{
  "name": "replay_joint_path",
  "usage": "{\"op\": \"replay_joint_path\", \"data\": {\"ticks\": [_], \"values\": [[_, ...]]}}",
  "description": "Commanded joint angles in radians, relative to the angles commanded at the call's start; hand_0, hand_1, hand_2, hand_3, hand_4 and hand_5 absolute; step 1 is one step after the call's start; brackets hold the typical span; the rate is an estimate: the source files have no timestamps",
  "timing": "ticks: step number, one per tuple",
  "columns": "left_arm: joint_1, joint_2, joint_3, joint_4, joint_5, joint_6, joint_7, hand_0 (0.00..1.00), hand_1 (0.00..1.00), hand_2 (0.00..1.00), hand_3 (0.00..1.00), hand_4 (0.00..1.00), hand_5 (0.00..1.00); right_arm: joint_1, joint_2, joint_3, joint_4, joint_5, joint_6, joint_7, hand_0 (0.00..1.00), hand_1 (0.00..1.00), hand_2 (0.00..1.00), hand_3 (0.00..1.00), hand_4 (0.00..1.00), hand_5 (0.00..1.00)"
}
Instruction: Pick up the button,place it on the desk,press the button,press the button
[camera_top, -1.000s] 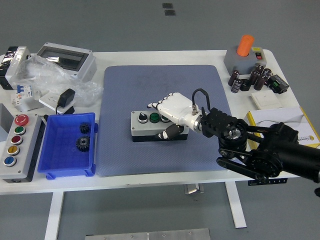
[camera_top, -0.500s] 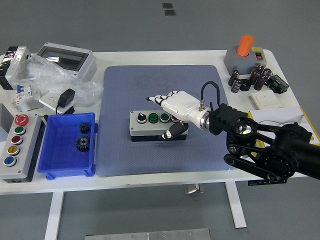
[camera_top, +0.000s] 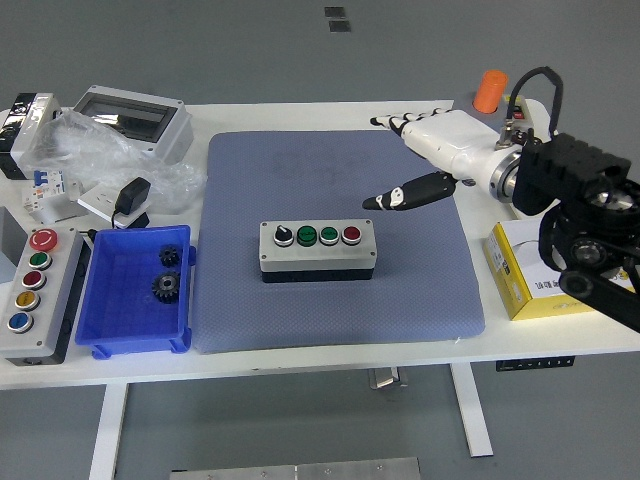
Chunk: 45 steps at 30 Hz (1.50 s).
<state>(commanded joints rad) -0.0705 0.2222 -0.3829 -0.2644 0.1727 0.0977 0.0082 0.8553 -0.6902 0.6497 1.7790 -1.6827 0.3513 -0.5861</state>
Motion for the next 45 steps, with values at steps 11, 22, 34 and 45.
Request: {"op": "replay_joint_path", "data": {"ticks": [11,22,34,45], "values": [[-0.001,0.001,-0.018,0.0,0.018,0.0,0.016,0.635,0.589,0.564,0.55,0.341,0.002,0.047,0.037,-0.077,0.0,0.242,0.188,-0.059,0.542,0.491,0.399,0.998,0.395,0.205],[-0.004,0.001,-0.026,-0.001,0.025,-0.006,0.02,0.638,0.592,0.564,0.55,0.32,0.002,0.071,0.11,-0.151,0.0,0.22,0.137,-0.059,0.43,0.452,0.321,0.998,0.253,0.115],[-0.008,0.003,-0.031,-0.001,0.023,-0.022,0.011,0.638,0.594,0.563,0.549,0.313,0.002,0.061,0.164,-0.212,-0.106,0.191,0.114,-0.052,0.436,0.435,0.312,0.998,0.215,0.073],[-0.006,0.004,-0.027,0.0,0.014,-0.027,0.001,0.639,0.593,0.563,0.549,0.31,0.002,0.05,0.17,-0.236,-0.18,0.184,0.108,-0.047,0.439,0.438,0.302,0.998,0.196,0.047]]}}
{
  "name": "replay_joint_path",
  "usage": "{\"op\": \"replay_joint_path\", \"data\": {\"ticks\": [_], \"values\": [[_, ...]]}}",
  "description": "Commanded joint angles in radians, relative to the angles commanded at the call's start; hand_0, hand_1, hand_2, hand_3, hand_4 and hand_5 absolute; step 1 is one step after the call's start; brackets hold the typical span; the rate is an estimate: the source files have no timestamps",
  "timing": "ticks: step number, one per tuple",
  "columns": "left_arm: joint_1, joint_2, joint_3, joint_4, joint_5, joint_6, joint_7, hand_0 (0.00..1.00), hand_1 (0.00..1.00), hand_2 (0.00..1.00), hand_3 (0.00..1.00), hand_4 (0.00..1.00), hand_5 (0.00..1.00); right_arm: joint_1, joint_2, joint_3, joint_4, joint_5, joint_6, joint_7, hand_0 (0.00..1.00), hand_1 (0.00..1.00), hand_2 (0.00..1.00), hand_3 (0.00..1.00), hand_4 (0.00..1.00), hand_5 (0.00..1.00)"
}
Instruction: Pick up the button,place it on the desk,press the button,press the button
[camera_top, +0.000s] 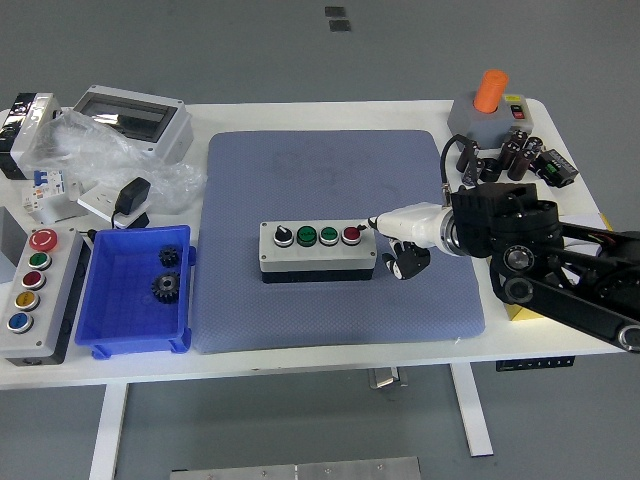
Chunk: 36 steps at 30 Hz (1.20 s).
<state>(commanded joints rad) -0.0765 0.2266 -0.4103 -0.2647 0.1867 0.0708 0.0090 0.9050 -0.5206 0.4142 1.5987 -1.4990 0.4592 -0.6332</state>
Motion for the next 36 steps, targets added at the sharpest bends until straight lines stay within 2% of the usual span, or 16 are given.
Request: {"op": "replay_joint_path", "data": {"ticks": [17,31,36], "values": [[0.001,-0.003,-0.008,0.0,0.011,0.002,0.002,0.639,0.592,0.565,0.552,0.301,0.002,0.003,0.005,0.007,0.001,0.003,-0.036,0.016,0.429,0.437,0.299,0.998,0.198,0.045],[-0.001,-0.002,-0.007,0.001,0.015,0.003,0.003,0.64,0.593,0.566,0.552,0.295,0.002,-0.002,0.015,-0.038,-0.011,-0.006,-0.014,-0.005,0.404,0.425,0.296,0.998,0.203,0.041],[-0.003,-0.001,-0.002,0.001,0.009,0.005,-0.001,0.64,0.593,0.566,0.552,0.295,0.002,-0.001,0.016,-0.048,-0.008,-0.027,-0.03,-0.005,0.404,0.425,0.296,0.998,0.203,0.041]]}}
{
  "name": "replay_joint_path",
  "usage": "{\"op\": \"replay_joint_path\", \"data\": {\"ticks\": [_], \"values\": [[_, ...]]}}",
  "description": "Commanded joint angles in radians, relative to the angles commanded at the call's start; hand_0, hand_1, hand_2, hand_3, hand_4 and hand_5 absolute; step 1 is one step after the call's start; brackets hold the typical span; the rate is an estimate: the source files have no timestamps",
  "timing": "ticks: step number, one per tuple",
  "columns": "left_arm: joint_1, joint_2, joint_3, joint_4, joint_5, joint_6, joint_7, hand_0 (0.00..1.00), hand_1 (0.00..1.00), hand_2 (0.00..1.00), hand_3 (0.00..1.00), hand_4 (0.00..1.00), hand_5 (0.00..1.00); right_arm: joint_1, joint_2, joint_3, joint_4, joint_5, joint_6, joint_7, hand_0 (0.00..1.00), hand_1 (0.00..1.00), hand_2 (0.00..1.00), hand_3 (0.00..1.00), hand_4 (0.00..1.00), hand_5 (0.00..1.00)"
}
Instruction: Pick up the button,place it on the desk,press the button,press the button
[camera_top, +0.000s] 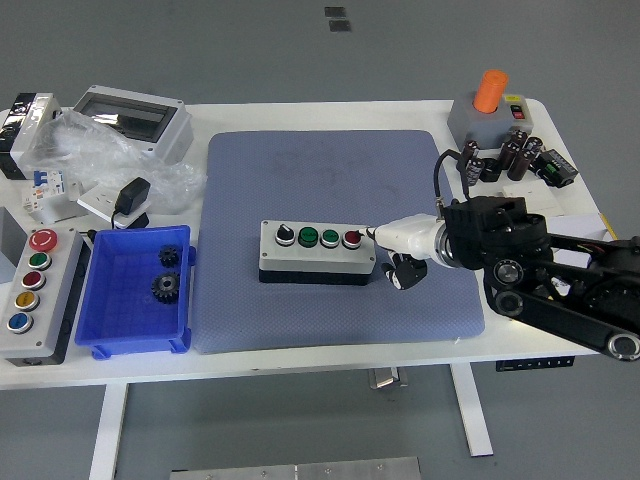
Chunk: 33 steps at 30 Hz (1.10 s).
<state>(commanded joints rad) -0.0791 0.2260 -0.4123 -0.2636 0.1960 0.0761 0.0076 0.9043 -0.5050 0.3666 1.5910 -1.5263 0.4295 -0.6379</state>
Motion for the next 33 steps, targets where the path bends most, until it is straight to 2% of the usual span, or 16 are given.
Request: {"op": "replay_joint_path", "data": {"ticks": [8,12,17,25,33], "values": [[0.001,-0.001,-0.001,0.0,0.001,0.002,-0.001,0.64,0.594,0.567,0.552,0.296,0.002,0.001,-0.017,0.063,0.031,-0.004,-0.079,0.057,0.402,0.422,0.293,0.998,0.204,0.046],[0.001,-0.002,-0.002,0.0,0.003,0.003,0.001,0.64,0.594,0.567,0.552,0.296,0.002,0.0,-0.021,0.072,0.042,-0.002,-0.09,0.065,0.402,0.422,0.293,0.998,0.204,0.046],[0.0,-0.002,-0.005,0.0,0.008,0.003,0.003,0.64,0.594,0.567,0.553,0.296,0.002,-0.003,-0.015,0.051,0.045,0.005,-0.074,0.056,0.392,0.422,0.292,0.998,0.205,0.048],[-0.001,0.0,-0.005,0.0,0.008,0.0,0.002,0.64,0.594,0.566,0.552,0.293,0.002,-0.014,-0.011,0.018,0.008,0.009,-0.026,0.027,0.375,0.413,0.288,0.998,0.208,0.048],[-0.004,0.002,0.001,-0.001,0.0,-0.004,-0.006,0.64,0.594,0.567,0.552,0.294,0.002,-0.016,-0.009,0.007,-0.005,0.014,-0.008,0.021,0.378,0.413,0.287,0.998,0.207,0.045]]}}
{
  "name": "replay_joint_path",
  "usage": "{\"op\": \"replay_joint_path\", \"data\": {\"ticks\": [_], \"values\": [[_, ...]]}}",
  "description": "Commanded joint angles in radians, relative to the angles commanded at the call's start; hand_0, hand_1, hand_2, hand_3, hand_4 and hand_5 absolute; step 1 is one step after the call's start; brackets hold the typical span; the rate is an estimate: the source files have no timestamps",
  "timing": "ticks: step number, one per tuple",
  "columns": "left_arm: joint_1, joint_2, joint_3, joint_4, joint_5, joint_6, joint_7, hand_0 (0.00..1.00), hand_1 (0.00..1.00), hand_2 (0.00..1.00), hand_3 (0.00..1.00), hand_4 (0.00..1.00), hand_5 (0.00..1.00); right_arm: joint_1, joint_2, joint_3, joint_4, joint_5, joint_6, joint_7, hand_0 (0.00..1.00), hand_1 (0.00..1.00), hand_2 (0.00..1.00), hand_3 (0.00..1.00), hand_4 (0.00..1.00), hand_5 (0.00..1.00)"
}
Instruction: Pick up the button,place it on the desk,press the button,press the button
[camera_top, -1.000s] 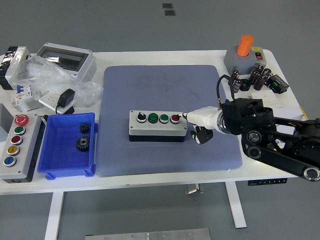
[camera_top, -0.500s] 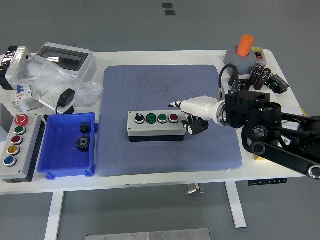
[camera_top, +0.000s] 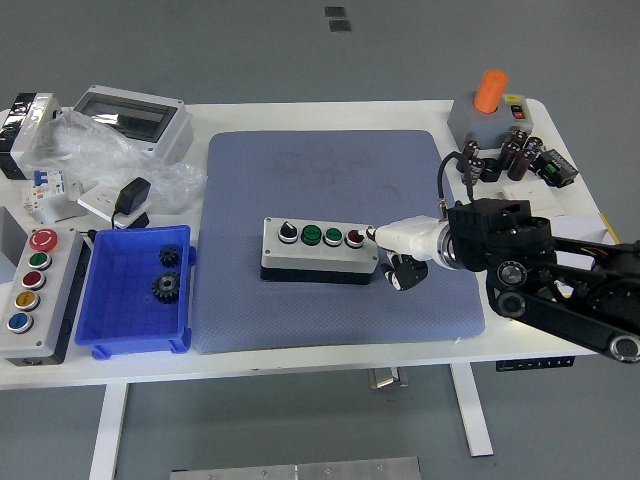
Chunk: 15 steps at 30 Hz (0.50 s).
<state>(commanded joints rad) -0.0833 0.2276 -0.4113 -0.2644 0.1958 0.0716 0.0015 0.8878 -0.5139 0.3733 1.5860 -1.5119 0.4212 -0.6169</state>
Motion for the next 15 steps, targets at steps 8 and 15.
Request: {"op": "replay_joint_path", "data": {"ticks": [8,15], "values": [[0.001,0.0,0.004,0.0,-0.008,0.001,-0.003,0.64,0.595,0.568,0.552,0.295,0.002,-0.009,-0.021,0.06,0.039,0.053,-0.079,0.07,0.378,0.405,0.287,0.998,0.208,0.043],[0.005,-0.001,0.003,0.0,-0.009,0.001,0.0,0.64,0.594,0.568,0.553,0.295,0.002,-0.06,-0.07,0.211,0.1,0.211,-0.243,0.23,0.375,0.405,0.287,0.998,0.209,0.043]]}}
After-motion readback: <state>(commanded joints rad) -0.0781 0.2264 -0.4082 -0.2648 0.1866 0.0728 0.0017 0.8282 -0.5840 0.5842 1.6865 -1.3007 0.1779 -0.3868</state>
